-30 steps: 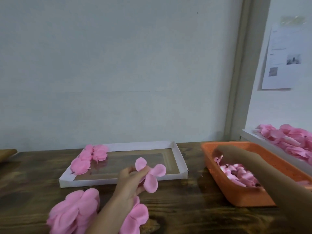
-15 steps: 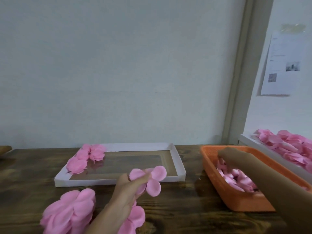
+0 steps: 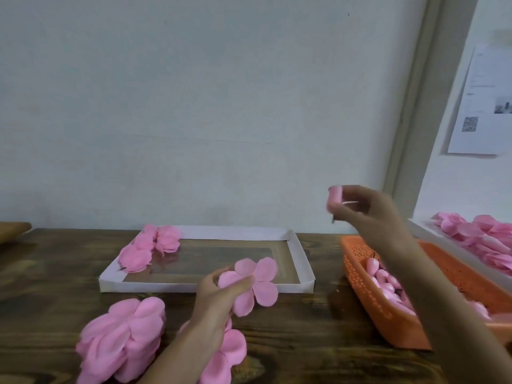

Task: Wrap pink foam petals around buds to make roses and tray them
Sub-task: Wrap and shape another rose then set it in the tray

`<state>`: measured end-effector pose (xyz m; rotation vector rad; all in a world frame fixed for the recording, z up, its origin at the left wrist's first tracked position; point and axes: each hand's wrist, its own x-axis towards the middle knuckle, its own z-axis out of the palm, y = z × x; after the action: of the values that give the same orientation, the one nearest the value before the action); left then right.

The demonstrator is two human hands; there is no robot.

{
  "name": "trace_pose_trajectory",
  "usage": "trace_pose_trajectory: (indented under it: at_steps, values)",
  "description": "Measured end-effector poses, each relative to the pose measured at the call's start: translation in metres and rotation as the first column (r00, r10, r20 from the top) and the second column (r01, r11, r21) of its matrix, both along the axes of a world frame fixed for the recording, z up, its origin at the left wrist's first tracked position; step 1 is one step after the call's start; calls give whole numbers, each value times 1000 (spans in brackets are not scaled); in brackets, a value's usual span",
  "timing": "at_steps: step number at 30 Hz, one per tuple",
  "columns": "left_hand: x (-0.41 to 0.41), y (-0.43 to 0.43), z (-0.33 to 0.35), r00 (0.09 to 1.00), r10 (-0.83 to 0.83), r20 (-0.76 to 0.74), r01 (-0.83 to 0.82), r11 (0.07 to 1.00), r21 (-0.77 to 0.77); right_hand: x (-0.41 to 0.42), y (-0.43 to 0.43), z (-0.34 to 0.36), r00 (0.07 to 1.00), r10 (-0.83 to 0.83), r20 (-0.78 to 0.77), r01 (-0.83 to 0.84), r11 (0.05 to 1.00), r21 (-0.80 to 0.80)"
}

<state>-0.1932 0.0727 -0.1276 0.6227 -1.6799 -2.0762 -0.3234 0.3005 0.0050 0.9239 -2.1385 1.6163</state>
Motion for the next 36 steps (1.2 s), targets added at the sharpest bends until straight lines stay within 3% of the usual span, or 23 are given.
trace_pose_trajectory:
  at_steps: [3, 10, 15, 25, 29, 36]
  values:
    - [1, -3, -2, 999, 41, 9, -41, 999, -8, 27, -35, -40, 975, 203, 87, -193, 975, -109]
    - [-7, -5, -11, 999, 36, 12, -35, 999, -38, 43, -78, -121, 919, 378, 112, -358, 920, -162]
    - [-17, -6, -19, 995, 77, -57, -79, 996, -29, 47, -82, -139, 923, 346, 168, -332, 937, -106]
    - [-12, -7, -16, 998, -49, -45, 43, 993, -113, 47, -85, -143, 940, 312, 140, -298, 948, -111]
    - [-6, -4, -11, 991, -131, -28, 128, 988, -83, 48, -84, -143, 956, 265, 127, -250, 961, -122]
    - [-4, -1, -6, 990, -118, -71, 119, 993, 18, 44, -83, -137, 975, 167, 149, -144, 978, -152]
